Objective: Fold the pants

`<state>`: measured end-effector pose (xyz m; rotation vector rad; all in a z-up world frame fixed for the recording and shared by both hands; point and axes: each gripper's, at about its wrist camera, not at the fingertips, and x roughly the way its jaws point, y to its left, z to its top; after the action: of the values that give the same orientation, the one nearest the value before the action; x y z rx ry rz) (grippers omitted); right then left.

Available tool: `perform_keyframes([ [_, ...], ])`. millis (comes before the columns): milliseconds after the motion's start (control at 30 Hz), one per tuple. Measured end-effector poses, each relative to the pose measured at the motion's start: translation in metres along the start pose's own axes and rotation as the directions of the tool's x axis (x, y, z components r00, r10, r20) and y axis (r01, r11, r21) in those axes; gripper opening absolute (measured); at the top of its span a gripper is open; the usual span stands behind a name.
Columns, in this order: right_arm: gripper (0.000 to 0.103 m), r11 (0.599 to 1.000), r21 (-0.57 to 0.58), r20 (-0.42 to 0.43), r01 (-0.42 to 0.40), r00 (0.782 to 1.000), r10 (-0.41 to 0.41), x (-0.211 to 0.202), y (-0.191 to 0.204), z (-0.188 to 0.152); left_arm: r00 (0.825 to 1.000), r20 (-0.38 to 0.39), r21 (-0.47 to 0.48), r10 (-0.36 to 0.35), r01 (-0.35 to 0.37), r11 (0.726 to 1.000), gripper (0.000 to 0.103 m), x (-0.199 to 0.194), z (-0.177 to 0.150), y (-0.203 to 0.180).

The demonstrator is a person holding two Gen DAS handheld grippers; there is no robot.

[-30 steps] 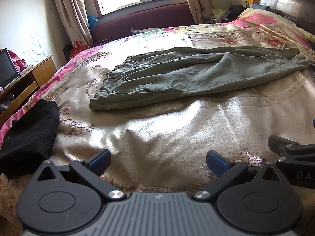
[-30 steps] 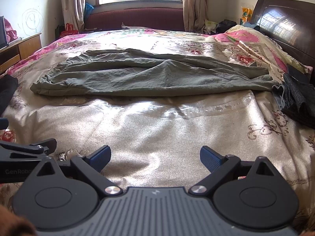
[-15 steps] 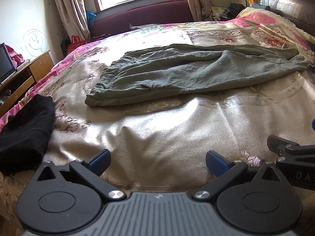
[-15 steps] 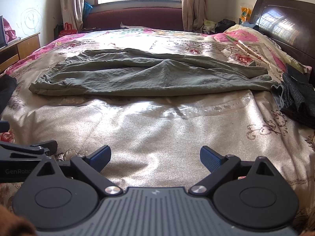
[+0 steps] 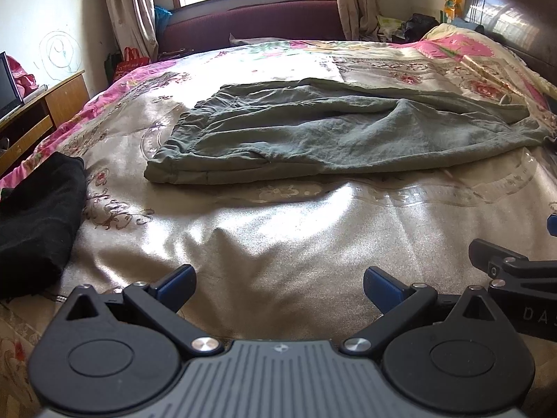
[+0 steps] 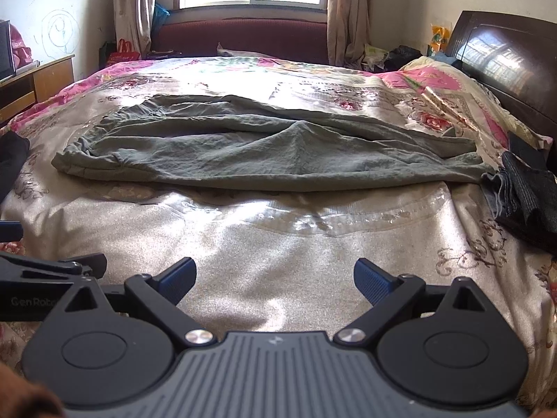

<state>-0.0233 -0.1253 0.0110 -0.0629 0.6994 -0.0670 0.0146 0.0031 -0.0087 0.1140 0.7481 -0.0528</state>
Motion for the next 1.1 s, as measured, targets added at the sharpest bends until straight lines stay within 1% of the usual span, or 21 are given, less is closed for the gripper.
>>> perform_keyframes([
  [300,0.097,0.997,-0.072,0.011,-0.01,1.0,0.011,0.015,0.019,0.022,1.0,0.01,-0.039,-0.003,0.003,0.999,0.103,0.013,0.01,0.019],
  [667,0.097,0.984,-0.173,0.026,-0.044,0.998,0.05,0.046,0.044,0.044,1.0,0.024,-0.043,0.013,-0.012,0.999,0.103,0.039,0.027,0.047],
  [767,0.096,0.971,-0.237,0.045,-0.04,0.998,0.053,0.055,0.047,0.046,0.998,0.052,-0.015,0.023,-0.023,1.0,0.103,0.044,0.033,0.053],
  [900,0.096,0.95,-0.303,0.049,-0.073,0.995,0.092,0.068,0.048,0.054,0.994,0.1,0.044,0.035,-0.039,0.998,0.103,0.052,0.043,0.065],
  [1000,0.095,0.932,-0.352,0.057,-0.087,0.992,0.114,0.081,0.054,0.062,0.991,0.123,0.082,0.061,-0.071,0.994,0.103,0.067,0.052,0.073],
  [1100,0.091,0.906,-0.406,0.051,-0.121,0.987,0.154,0.094,0.061,0.068,0.99,0.13,0.126,0.061,-0.078,0.989,0.103,0.086,0.062,0.081],
])
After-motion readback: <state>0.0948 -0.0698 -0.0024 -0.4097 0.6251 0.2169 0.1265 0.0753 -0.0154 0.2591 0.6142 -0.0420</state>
